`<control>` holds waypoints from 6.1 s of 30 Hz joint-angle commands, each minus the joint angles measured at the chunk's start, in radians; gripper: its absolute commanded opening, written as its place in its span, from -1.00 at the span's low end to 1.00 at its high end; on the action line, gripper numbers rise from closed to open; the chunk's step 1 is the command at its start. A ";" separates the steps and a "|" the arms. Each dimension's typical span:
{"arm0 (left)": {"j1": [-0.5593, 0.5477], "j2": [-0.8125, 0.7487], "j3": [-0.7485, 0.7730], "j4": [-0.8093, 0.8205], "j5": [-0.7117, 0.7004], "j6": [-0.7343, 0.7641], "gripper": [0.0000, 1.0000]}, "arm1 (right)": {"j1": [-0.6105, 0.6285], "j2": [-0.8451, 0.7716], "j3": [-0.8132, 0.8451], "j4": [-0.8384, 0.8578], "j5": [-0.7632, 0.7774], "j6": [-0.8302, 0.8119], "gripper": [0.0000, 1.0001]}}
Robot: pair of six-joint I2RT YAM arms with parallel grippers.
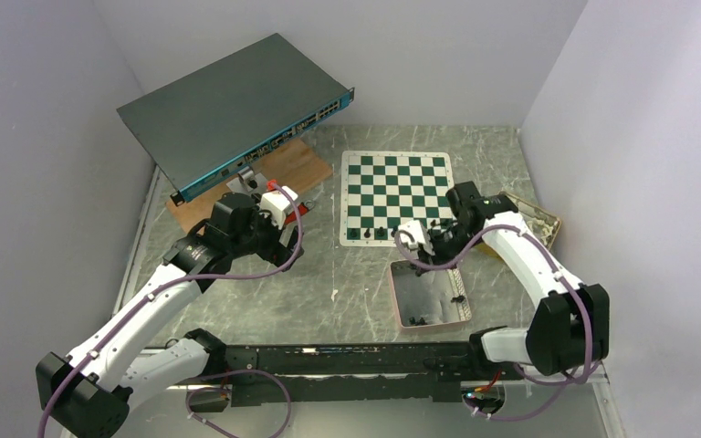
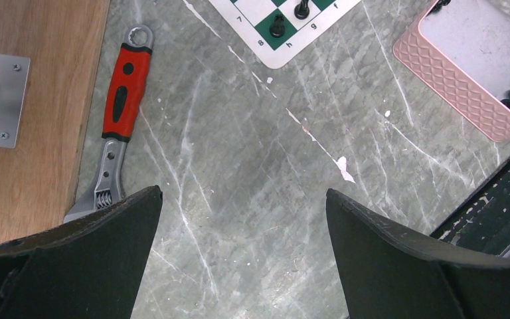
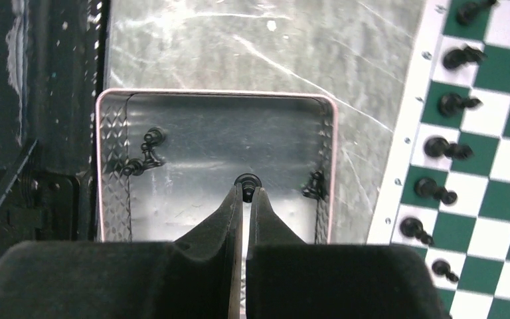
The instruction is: Set up the chess pieces on the board
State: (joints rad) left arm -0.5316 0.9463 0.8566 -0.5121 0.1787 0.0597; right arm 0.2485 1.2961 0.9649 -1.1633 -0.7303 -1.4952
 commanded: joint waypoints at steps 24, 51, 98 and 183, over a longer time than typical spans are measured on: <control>0.004 -0.036 0.002 0.037 0.015 0.011 0.98 | -0.075 0.392 0.252 0.612 0.398 0.852 -1.00; 0.005 -0.037 0.004 0.037 0.021 0.012 0.98 | -0.076 0.522 0.282 0.685 0.423 0.904 -1.00; 0.005 -0.038 0.004 0.037 0.019 0.012 0.98 | -0.079 0.554 0.275 0.675 0.462 0.909 -0.54; 0.067 -0.046 0.165 0.127 0.249 -0.151 0.98 | -0.708 -0.566 0.086 0.629 0.158 1.560 1.00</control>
State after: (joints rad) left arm -0.4698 0.9215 1.0275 -0.4362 0.4038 -0.1146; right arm -0.4522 0.7441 1.0489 -0.5728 -0.5777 0.0498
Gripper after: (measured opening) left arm 0.989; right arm 0.994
